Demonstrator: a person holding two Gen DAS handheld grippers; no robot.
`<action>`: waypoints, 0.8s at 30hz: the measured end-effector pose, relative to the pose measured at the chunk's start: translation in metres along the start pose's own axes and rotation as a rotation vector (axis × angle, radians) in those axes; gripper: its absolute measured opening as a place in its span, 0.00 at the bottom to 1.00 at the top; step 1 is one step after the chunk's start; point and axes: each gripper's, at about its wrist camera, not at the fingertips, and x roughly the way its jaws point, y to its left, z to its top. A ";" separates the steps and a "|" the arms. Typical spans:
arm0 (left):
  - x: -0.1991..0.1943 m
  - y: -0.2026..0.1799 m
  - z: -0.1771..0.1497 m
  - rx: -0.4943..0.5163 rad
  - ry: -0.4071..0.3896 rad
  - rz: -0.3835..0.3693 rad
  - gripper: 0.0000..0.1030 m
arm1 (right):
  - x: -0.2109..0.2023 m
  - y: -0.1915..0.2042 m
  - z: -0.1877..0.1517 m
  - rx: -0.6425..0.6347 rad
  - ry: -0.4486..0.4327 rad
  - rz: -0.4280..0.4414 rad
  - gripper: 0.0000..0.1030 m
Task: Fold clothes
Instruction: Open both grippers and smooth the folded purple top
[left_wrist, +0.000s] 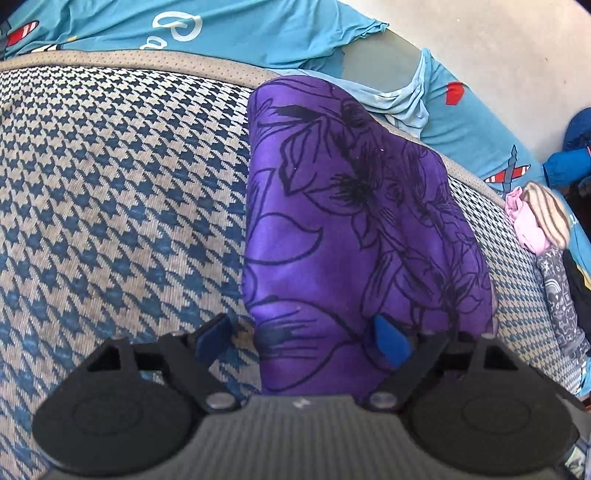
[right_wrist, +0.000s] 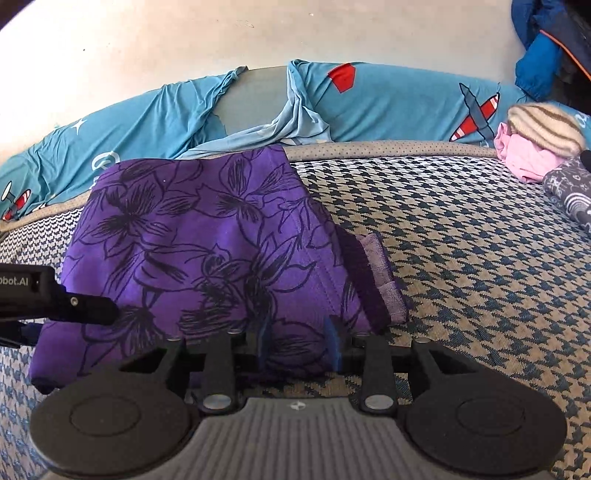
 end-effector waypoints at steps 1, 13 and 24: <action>-0.001 0.000 -0.001 0.001 -0.002 0.004 0.83 | -0.001 0.001 0.000 -0.006 -0.001 -0.004 0.30; -0.017 0.000 -0.010 0.036 0.004 0.035 0.83 | -0.026 -0.012 0.009 0.104 -0.052 0.038 0.43; -0.028 0.008 0.002 -0.010 -0.024 0.030 0.83 | -0.032 -0.034 0.019 0.243 -0.055 0.046 0.49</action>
